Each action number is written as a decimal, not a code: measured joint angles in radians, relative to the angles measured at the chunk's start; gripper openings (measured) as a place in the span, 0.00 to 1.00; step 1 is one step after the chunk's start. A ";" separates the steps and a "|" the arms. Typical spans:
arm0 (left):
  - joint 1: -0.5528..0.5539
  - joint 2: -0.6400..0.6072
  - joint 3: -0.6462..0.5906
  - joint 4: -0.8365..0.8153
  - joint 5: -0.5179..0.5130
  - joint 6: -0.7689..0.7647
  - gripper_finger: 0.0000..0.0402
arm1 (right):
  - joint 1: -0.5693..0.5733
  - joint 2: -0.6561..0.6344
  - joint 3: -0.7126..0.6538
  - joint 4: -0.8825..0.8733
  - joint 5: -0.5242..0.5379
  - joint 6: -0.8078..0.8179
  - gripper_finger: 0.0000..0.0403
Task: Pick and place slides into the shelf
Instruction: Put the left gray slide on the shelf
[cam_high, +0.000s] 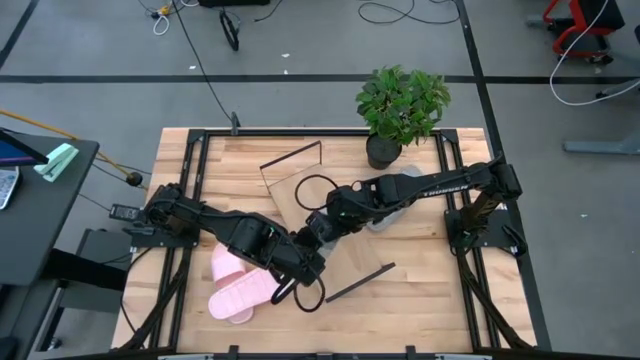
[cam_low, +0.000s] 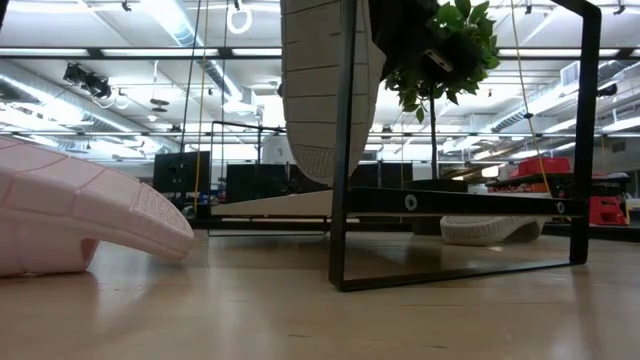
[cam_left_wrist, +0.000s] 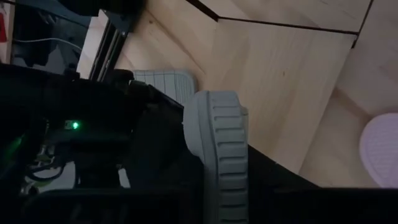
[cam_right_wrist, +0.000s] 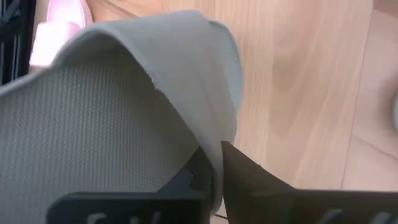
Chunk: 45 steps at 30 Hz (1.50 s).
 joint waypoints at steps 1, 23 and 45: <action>0.000 0.000 0.000 0.000 0.000 0.000 0.16 | 0.000 -0.005 0.000 -0.001 0.001 -0.015 0.11; -0.097 -0.095 0.003 -0.019 -0.007 -0.109 0.15 | 0.025 -0.183 0.001 -0.012 -0.020 -0.090 0.56; -0.195 -0.117 0.004 0.139 0.000 -0.096 0.15 | 0.246 -0.450 0.000 0.016 0.277 0.046 0.63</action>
